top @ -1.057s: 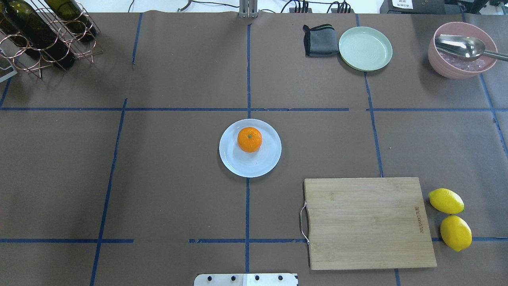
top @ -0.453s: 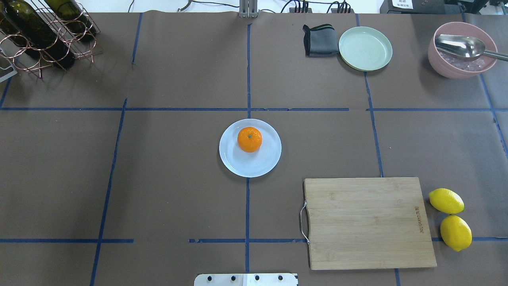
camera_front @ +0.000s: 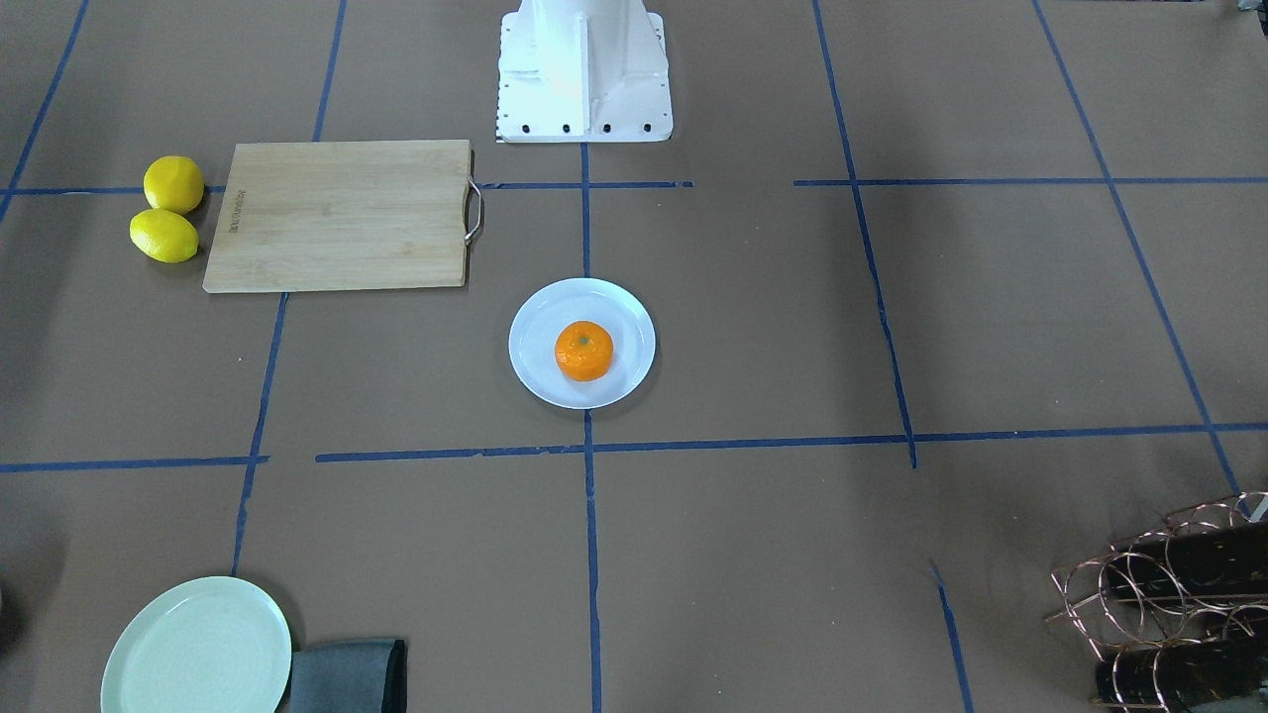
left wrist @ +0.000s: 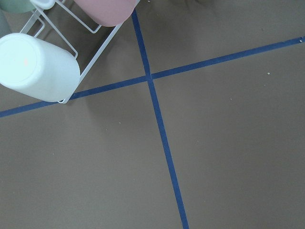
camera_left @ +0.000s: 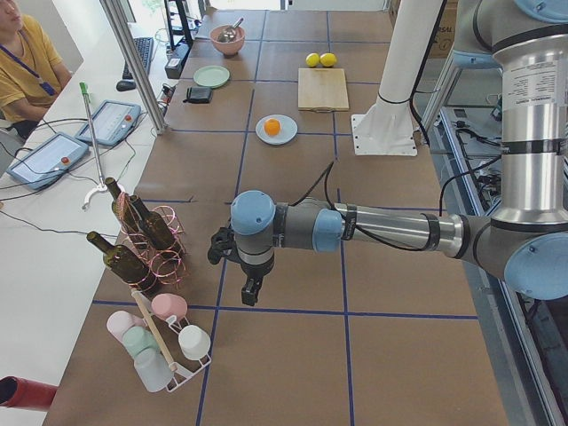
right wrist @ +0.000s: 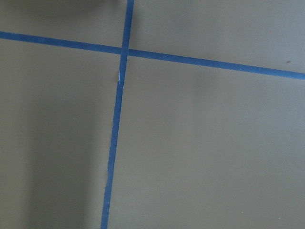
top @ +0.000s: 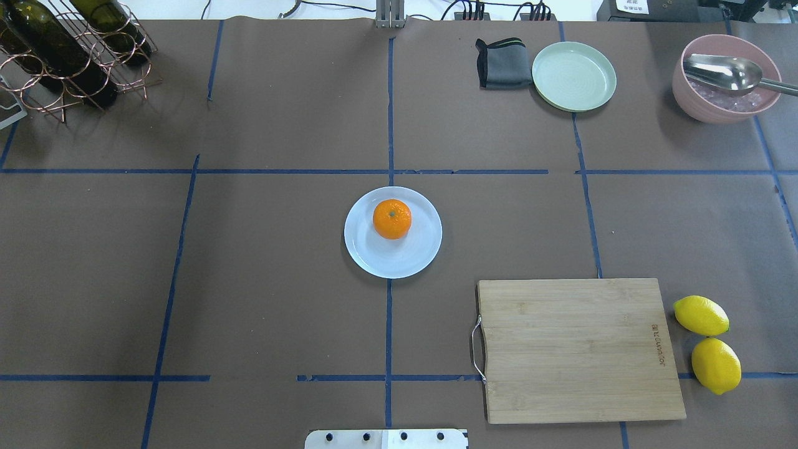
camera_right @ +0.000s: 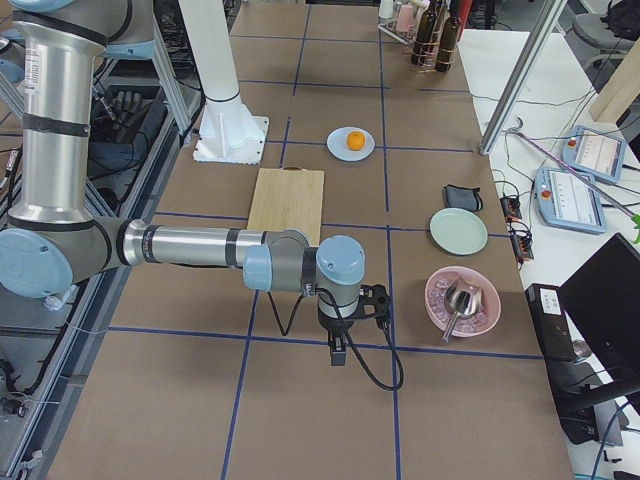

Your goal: Pick orange to plate

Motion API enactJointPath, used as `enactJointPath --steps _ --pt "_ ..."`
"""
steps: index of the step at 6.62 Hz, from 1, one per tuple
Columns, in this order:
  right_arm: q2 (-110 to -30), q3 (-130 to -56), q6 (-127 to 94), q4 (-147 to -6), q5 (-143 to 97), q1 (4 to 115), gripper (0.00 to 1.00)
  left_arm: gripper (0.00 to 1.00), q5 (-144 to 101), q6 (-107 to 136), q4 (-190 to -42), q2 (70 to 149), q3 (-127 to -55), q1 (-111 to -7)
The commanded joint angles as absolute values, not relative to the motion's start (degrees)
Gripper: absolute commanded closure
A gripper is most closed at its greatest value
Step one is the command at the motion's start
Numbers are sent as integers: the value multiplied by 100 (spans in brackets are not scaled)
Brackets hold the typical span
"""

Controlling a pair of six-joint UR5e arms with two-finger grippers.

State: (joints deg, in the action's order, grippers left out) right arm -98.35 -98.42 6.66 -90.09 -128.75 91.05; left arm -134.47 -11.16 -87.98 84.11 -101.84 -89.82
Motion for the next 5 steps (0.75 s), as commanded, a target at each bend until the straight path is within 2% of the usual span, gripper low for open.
enactJointPath --steps 1,5 --pt "-9835 -9844 668 -9009 -12876 9105 0 0 -13447 -1116 -8798 8411 -10204 -8982" --pt "-9835 -9844 668 -9009 -12990 9105 0 0 -13447 -1116 -8789 8411 -10195 -8982"
